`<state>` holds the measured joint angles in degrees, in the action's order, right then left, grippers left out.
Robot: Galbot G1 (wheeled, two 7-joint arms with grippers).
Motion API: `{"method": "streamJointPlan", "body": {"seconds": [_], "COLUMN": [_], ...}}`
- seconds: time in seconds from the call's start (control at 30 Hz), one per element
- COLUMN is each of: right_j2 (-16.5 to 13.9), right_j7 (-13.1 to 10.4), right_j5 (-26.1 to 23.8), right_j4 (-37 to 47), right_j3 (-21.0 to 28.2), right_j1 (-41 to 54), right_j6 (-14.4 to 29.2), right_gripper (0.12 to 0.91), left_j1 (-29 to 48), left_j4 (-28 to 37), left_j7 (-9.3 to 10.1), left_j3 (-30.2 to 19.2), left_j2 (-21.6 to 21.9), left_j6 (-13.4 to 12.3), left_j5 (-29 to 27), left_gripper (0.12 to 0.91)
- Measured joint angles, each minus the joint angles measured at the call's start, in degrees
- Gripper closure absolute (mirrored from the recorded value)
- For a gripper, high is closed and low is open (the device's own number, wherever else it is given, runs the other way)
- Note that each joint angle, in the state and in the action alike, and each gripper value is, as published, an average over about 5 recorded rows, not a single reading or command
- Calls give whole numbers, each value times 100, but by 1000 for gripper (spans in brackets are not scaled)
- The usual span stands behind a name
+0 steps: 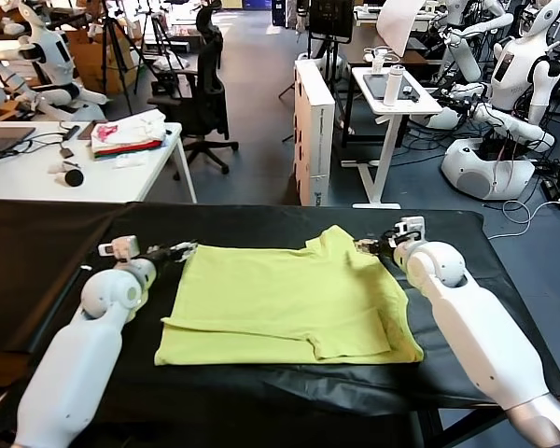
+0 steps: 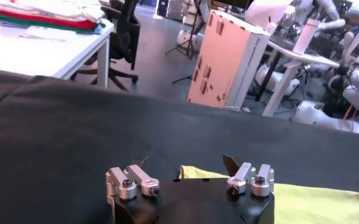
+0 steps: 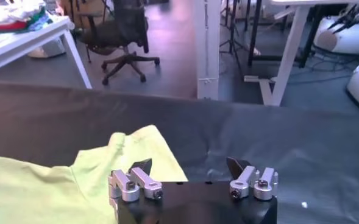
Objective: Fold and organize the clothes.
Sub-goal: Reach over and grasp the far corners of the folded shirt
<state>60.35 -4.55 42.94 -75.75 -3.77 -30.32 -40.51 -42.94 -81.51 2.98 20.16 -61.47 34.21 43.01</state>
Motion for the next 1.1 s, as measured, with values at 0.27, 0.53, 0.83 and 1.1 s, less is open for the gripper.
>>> {"method": "streamJointPlan", "body": {"seconds": [0.27,0.53,0.83,1.1], "right_j2": [6,17,90,96], "right_j7": [37,65,132,159], "right_j5": [-11,-35,-126,-153], "right_j4": [85,105,168,164], "right_j3": [49,81,115,111], "right_j1": [21,31,57,38], "right_j6": [-12,-13,13,25], "right_gripper": [125,219,393,729], "left_j1": [169,262,197,138], "left_j4": [398,522,519,433], "left_j7": [-191,-200,-217,-363], "left_j3": [-114,-204,-222,-239], "left_j2": [-30,-109,-121,-118], "left_j6": [-2,-10,-22,-20], "left_j5": [-103,-131,-184,-210], "left_gripper": [123,123,198,596]}}
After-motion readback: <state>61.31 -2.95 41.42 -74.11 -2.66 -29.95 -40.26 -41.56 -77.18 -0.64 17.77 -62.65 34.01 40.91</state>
